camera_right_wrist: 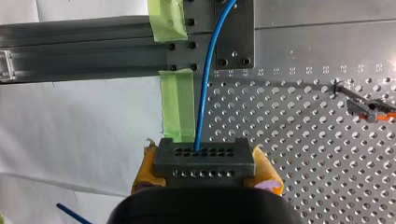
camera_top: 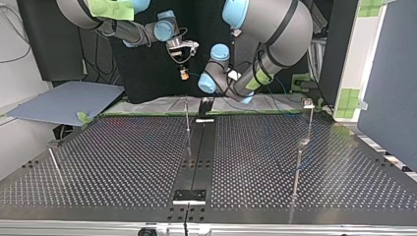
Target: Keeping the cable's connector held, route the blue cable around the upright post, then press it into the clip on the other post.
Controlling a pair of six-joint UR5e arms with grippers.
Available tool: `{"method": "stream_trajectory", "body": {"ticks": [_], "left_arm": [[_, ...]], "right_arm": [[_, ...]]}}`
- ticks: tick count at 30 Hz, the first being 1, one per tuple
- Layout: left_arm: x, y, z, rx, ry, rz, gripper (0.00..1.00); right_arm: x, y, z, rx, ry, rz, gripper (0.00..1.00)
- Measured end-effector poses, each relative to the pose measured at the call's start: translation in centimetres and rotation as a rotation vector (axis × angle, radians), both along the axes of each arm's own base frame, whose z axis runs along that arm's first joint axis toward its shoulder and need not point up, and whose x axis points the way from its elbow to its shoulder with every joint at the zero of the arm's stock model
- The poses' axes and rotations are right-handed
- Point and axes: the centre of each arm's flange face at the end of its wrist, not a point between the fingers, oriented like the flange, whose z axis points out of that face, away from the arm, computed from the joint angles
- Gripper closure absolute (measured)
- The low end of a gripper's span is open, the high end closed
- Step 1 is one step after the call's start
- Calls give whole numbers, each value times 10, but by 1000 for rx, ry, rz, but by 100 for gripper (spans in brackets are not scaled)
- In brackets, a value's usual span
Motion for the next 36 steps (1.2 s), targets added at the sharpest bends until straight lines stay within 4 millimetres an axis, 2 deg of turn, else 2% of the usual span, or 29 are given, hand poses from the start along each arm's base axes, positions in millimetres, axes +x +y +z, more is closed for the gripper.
{"method": "stream_trajectory", "body": {"ticks": [15,36], "left_arm": [[-3,-6,-1,-48,18,-12,0],[-12,-26,-3,-141,50,-96,0]], "right_arm": [[-3,-3,0,3,2,-9,100],[1,-6,2,2,-42,1,100]]}}
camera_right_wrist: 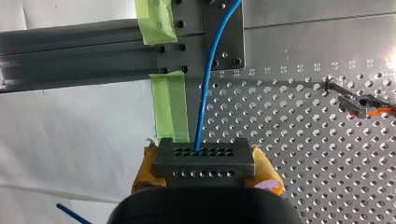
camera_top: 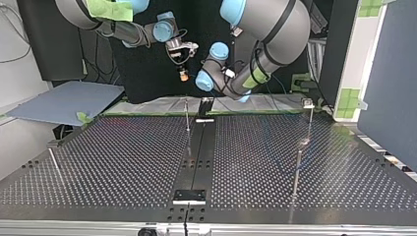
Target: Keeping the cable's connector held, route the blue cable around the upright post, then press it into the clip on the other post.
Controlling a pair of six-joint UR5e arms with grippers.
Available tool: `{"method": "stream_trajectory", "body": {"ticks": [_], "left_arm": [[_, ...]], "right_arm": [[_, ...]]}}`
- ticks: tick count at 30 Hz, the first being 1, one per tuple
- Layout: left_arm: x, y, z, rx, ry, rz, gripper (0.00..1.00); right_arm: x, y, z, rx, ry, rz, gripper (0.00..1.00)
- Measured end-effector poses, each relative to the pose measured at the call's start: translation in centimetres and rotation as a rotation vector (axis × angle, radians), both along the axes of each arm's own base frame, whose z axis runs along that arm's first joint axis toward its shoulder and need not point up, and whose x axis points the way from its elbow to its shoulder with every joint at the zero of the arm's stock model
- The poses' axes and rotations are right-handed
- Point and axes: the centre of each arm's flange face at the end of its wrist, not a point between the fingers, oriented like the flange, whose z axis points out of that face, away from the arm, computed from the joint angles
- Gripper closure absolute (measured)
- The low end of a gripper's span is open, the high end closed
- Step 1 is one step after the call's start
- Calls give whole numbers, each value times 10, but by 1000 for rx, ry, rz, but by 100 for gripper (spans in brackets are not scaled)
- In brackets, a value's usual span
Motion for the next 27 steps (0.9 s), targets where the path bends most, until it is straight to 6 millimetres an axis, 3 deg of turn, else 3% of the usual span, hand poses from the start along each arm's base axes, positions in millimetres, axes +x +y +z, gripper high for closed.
{"method": "stream_trajectory", "body": {"ticks": [27], "left_arm": [[-9,-6,0,37,19,-101,0]], "right_arm": [[4,-5,2,14,-38,-5,100]]}}
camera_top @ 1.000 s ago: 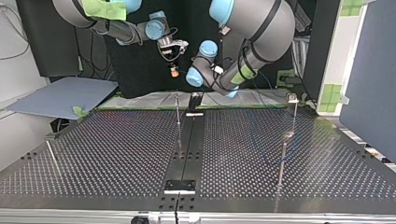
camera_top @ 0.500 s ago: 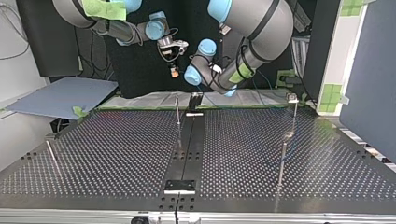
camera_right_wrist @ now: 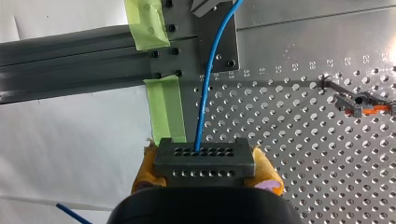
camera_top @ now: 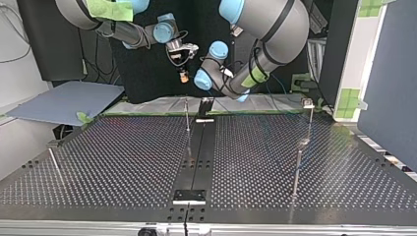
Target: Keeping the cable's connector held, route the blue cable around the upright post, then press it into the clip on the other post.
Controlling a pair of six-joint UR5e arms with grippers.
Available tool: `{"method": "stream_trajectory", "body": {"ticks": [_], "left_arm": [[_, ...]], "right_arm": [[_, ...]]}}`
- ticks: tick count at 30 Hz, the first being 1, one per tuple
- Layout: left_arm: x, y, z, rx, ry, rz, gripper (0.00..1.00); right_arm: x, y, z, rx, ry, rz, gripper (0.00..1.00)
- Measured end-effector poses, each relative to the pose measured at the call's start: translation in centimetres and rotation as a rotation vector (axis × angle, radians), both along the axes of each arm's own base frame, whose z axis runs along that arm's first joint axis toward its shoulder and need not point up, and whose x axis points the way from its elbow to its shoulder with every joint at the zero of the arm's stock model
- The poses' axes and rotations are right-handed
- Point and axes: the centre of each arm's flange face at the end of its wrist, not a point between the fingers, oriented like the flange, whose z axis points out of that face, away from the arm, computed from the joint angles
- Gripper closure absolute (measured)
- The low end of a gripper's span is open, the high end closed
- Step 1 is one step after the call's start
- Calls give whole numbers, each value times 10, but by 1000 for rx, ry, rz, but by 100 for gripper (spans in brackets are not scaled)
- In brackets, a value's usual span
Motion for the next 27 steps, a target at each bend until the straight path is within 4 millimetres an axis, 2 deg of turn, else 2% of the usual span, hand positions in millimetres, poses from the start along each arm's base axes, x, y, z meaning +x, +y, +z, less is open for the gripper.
{"method": "stream_trajectory", "body": {"ticks": [14,22,27], "left_arm": [[13,11,4,66,-33,-67,0],[24,5,44,-17,-55,-86,0],[23,1,54,-50,-57,-71,0]], "right_arm": [[3,2,-1,-2,0,9,100],[0,-3,-1,-2,-3,-1,100],[0,-4,-1,-2,-2,-2,100]]}}
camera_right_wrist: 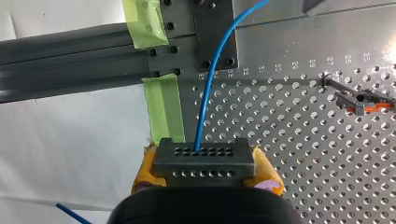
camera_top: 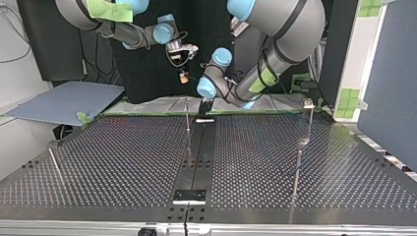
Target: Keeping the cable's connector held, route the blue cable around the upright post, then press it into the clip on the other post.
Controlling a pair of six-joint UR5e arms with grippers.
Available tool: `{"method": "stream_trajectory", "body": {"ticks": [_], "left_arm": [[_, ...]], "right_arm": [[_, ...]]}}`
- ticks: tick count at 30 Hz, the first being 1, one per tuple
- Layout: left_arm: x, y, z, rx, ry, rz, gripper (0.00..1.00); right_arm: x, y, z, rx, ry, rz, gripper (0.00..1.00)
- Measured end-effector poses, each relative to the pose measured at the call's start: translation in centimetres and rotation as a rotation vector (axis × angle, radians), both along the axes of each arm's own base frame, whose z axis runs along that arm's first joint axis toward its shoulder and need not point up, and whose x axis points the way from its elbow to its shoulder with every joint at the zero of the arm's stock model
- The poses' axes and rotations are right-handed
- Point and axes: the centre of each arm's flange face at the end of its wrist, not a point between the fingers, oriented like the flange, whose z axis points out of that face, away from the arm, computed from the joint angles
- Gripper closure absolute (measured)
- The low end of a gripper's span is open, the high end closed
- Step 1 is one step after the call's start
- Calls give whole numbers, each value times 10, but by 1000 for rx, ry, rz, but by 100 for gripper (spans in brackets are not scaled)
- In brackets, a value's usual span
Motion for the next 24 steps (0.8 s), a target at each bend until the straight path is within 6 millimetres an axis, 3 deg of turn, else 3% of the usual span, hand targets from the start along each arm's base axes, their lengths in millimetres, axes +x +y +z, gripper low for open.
{"method": "stream_trajectory", "body": {"ticks": [9,24], "left_arm": [[-4,-1,1,-25,25,82,0],[-15,21,0,61,92,244,0]], "right_arm": [[0,-1,-1,0,0,-1,100],[0,-1,-2,0,-3,-5,100]]}}
